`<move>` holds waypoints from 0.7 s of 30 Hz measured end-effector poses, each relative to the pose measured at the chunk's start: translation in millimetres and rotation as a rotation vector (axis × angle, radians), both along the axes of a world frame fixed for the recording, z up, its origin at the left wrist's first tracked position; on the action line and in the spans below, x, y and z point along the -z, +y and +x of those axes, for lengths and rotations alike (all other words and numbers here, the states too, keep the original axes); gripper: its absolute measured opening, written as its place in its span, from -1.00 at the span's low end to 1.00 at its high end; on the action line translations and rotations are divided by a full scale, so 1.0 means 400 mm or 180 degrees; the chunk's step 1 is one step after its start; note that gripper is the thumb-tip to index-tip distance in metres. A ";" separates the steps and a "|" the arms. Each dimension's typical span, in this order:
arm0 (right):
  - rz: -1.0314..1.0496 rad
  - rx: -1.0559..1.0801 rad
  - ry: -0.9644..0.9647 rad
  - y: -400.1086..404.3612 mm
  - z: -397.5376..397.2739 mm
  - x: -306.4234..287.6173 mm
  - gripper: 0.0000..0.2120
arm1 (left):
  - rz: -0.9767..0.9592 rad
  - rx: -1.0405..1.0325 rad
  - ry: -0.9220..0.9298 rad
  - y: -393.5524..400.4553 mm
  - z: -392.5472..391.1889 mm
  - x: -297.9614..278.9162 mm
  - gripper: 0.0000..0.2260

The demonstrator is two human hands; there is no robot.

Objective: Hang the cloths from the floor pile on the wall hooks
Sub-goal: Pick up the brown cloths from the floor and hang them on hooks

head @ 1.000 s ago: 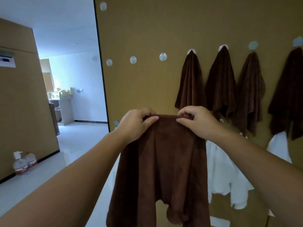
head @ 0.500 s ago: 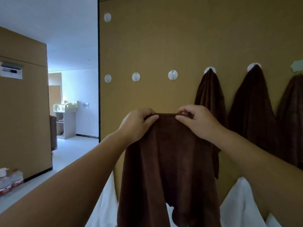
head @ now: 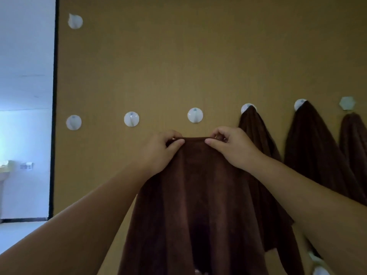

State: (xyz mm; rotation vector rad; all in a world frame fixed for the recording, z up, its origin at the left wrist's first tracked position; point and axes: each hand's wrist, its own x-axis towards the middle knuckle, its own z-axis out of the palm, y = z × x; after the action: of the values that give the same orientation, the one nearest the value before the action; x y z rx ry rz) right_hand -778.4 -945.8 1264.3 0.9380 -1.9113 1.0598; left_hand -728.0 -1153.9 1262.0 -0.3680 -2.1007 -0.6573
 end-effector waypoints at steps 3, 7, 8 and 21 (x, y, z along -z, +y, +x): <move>-0.0107 0.0155 0.0044 -0.032 -0.051 -0.035 -0.90 | -0.0124 0.0078 0.0249 -0.023 -0.072 -0.043 -0.91; -0.0124 0.0337 0.0153 -0.055 -0.102 -0.084 -0.92 | -0.0185 0.0124 0.0487 -0.034 -0.134 -0.096 -0.93; -0.0108 0.0385 0.0201 -0.058 -0.113 -0.099 -0.92 | -0.0214 0.0088 0.0559 -0.036 -0.146 -0.110 -0.94; -0.0180 0.0741 0.0537 -0.040 -0.250 -0.257 -0.92 | 0.0104 -0.0337 0.0817 0.020 -0.295 -0.259 -0.89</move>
State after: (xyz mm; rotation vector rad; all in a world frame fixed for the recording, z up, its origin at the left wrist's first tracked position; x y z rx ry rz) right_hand -878.4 -961.9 1367.0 0.7287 -1.7915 0.8653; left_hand -846.1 -1146.0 1365.5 -0.3037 -1.8498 -0.5507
